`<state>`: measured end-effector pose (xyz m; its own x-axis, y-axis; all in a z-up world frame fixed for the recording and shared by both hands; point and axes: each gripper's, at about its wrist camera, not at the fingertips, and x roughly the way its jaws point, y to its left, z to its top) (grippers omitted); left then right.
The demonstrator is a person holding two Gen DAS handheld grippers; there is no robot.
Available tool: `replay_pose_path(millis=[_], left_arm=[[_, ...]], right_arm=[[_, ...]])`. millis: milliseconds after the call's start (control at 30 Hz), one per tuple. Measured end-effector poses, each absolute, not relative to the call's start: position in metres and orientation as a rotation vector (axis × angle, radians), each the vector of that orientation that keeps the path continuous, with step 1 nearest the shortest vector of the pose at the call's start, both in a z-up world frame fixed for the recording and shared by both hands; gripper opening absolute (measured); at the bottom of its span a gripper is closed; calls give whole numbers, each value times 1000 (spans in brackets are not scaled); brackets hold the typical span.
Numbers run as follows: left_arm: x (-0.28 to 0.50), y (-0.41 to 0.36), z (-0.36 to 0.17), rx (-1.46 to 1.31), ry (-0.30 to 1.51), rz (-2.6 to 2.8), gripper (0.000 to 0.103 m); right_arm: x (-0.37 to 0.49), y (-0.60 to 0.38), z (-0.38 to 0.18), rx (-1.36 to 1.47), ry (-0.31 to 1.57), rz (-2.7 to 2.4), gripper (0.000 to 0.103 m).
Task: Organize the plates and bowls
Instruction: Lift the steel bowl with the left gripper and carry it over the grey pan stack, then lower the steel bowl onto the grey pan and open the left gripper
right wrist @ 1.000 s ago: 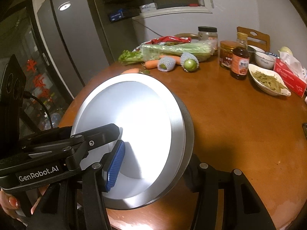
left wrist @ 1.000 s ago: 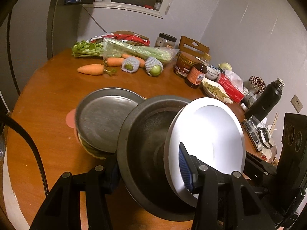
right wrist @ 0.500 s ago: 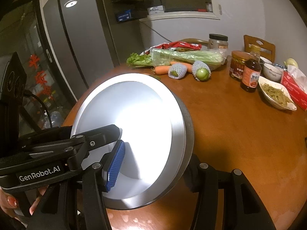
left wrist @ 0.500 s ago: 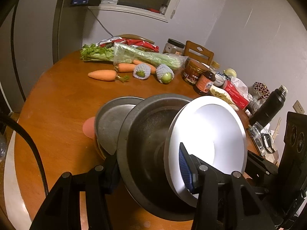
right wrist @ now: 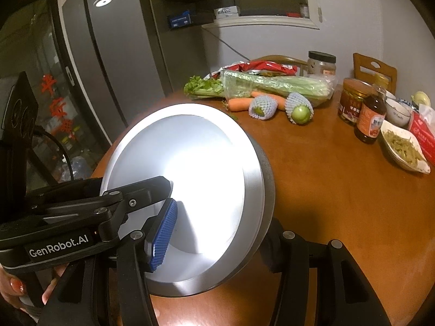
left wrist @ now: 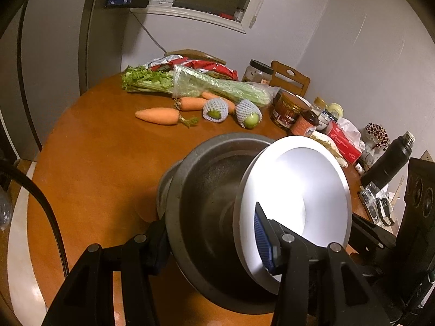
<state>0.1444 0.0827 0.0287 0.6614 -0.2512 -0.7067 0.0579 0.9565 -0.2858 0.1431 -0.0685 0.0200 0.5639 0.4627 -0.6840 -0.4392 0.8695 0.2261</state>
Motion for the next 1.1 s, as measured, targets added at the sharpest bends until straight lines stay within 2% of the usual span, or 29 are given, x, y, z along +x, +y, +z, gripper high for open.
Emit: replay_pose_path(millis=[1100], left_arm=[[184, 94, 3, -259, 903, -142, 52]], right_arm=[[184, -47, -5, 47, 900, 546, 56]])
